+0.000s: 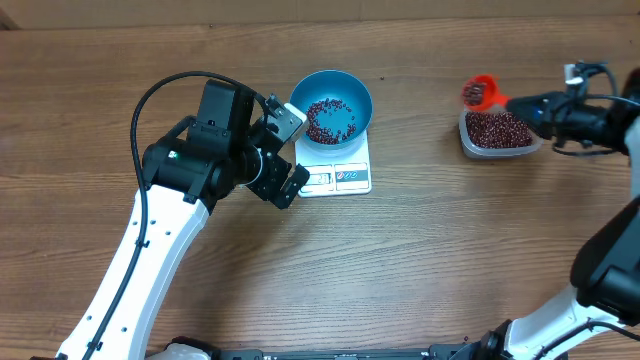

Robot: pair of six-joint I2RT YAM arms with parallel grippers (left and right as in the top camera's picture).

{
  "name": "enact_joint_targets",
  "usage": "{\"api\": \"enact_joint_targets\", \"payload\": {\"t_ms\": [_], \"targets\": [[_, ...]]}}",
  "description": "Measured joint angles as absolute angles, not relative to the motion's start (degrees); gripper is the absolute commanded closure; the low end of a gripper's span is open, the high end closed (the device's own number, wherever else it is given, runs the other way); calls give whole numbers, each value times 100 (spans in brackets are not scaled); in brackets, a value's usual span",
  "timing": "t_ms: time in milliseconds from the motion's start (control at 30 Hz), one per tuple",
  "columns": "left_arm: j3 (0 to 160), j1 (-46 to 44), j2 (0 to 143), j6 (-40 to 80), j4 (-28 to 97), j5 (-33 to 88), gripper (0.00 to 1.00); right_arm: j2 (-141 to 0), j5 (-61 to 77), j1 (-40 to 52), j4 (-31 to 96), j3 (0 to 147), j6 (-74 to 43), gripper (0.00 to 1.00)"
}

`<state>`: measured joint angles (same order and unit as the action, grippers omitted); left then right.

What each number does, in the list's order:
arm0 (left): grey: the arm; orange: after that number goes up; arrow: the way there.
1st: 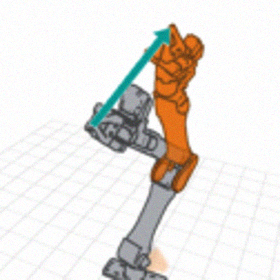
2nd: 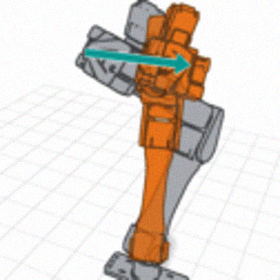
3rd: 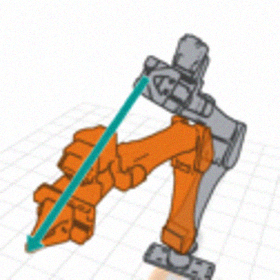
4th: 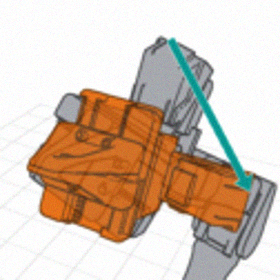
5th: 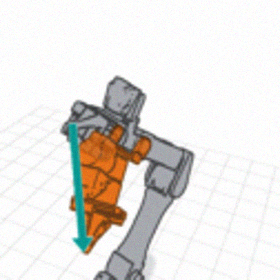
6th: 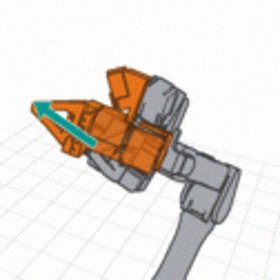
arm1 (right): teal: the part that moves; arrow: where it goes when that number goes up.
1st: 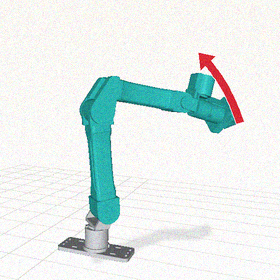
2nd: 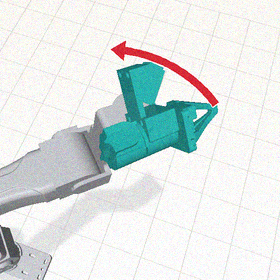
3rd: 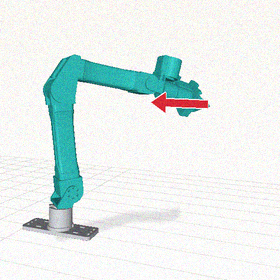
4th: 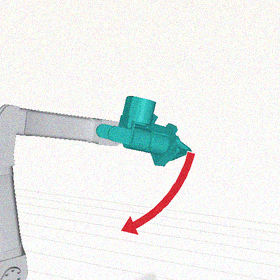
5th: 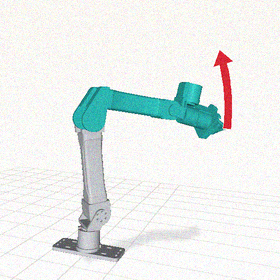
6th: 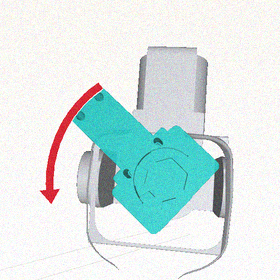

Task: Scoop item into bowl and weigh 150g on scale
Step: 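Carry the filled red cup over the teal bowl with the right gripper, then tip the red cup to pour beans into the teal bowl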

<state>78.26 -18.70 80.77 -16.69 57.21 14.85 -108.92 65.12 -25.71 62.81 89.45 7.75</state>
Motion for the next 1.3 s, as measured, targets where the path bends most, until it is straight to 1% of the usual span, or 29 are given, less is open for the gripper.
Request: {"api": "enact_joint_targets", "payload": {"t_ms": [400, 600, 733, 967, 1133, 1300], "targets": [[7826, -1870, 8077, -1669, 5721, 1485, 0, -10892, 6563, -950, 5610, 9067, -163, 96], [7826, -1870, 8077, -1669, 5721, 1485, 1, -10892, 5907, 5, 5369, 9568, -757, 96], [7826, -1870, 8077, -1669, 5721, 1485, 0, -10892, 4984, 626, 5680, 10167, -930, 96], [7826, -1870, 8077, -1669, 5723, 1485, 0, -10892, 2611, 1625, 6379, 11249, -919, 96], [7826, -1870, 8077, -1669, 5721, 1483, 0, -10890, 1129, 2320, 6438, 11424, -768, 96], [7826, -1870, 8077, -1669, 5723, 1485, 0, -10892, 226, 2751, 6414, 11424, -528, 96]]}}
